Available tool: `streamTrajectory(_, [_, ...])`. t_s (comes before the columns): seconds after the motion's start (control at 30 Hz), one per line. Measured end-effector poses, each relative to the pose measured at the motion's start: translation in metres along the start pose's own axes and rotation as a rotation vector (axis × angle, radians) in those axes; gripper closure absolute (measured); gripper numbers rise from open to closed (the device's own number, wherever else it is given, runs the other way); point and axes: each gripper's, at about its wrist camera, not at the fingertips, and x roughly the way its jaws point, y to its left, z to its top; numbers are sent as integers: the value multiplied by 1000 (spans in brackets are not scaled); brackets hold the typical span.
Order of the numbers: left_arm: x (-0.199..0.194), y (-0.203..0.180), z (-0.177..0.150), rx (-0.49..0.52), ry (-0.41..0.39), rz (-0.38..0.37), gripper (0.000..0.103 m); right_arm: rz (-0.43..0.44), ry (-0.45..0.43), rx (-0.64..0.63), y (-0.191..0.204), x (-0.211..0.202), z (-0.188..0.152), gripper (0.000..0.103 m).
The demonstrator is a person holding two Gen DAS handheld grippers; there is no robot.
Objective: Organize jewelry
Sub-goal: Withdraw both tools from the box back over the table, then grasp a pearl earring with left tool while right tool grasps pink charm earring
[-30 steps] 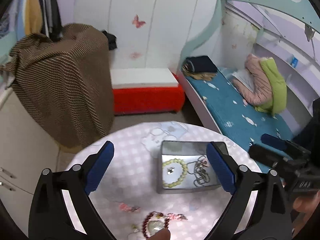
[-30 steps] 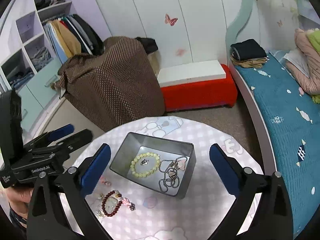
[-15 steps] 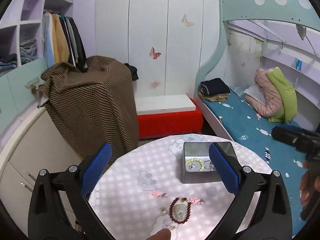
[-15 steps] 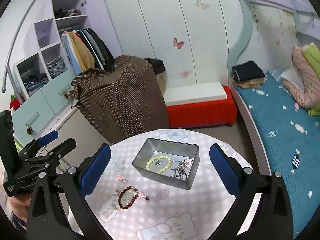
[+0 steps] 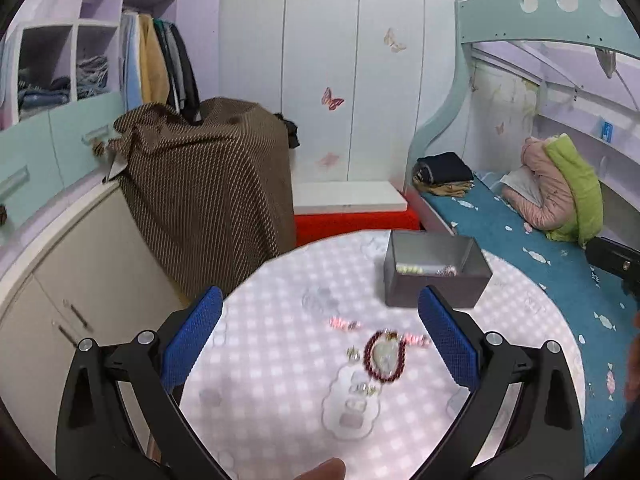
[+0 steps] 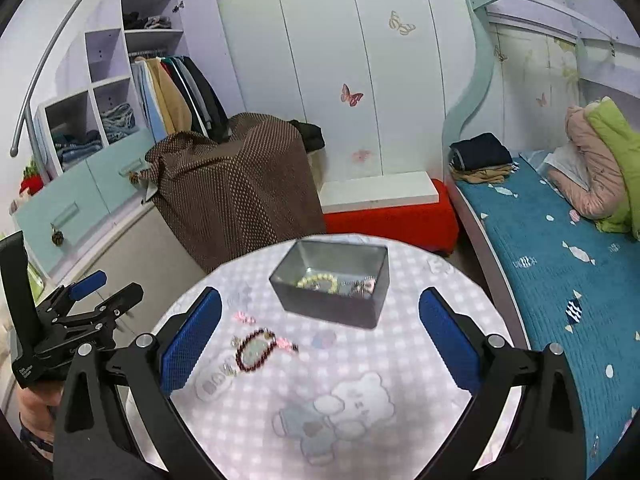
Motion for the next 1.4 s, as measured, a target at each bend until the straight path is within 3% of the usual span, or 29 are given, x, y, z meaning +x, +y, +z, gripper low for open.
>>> streamTrajectory(0.27, [23,5,-50,-8,99,-1,5,-9,48,9,0,3,-37,8])
streamTrajectory(0.47, [58,-9,-78,55,186,-2,5,-4,106,16,1,19,-57,8])
streamTrajectory(0.93, [108,-20,-95,75,309,-17,6,-7,165,29,-7,36,-70,8])
streamTrajectory(0.97, [111,-20,-96,73,317,-22,10,-7,167,28,-7,37,-71,8])
streamTrajectory(1.0, [112,-20,-96,70,326,-29,23,-7,169,27,-7,37,-71,8])
streamTrajectory(1.03, [115,-20,-97,64,340,-41,29,-6,170,26,-6,37,-71,8])
streamTrajectory(1.27, [117,-21,-98,61,355,-88,46,-4,186,18,-3,41,-72,8])
streamTrajectory(1.4, [116,-23,-98,75,349,-120,68,4,192,12,1,45,-71,8])
